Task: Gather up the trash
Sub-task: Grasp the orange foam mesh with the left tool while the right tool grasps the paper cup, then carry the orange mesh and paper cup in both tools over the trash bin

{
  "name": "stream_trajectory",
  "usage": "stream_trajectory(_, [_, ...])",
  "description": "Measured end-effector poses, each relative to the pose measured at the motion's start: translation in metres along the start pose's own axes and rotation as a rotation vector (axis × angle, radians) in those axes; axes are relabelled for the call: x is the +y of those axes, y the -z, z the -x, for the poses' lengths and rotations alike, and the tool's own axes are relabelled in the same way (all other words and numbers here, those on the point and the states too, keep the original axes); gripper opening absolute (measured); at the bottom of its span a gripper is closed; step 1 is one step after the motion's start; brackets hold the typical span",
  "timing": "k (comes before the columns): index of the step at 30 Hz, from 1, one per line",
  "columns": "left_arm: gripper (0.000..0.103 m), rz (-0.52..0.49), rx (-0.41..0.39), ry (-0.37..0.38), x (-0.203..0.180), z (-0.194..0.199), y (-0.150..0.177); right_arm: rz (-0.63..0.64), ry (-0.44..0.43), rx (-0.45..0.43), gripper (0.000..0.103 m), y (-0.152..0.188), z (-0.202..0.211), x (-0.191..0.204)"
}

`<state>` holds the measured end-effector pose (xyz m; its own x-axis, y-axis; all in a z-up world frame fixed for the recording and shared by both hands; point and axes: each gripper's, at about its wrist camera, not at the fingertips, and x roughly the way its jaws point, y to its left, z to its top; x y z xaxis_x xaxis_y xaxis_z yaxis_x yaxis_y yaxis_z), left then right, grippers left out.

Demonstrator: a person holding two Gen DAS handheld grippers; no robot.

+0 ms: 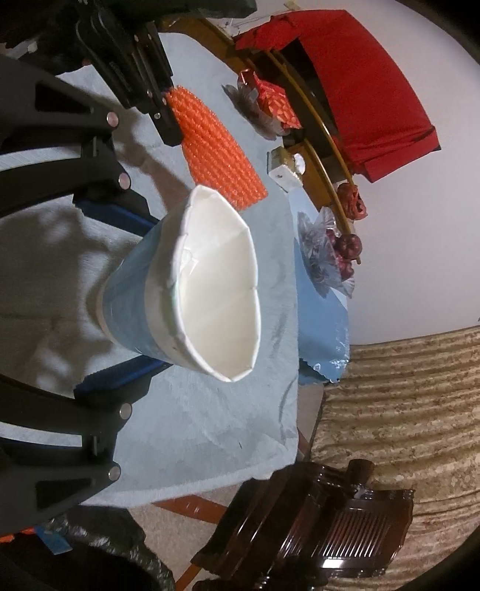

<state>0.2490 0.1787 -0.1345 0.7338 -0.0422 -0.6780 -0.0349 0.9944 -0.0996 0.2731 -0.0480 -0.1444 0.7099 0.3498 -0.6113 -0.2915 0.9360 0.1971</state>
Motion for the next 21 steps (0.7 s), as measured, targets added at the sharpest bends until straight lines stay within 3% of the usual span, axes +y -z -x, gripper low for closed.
stream_trajectory(21, [0.018,-0.044,-0.082,0.066,-0.066,0.072,0.004,-0.007,0.039,-0.086,0.064,0.004,0.101,-0.025])
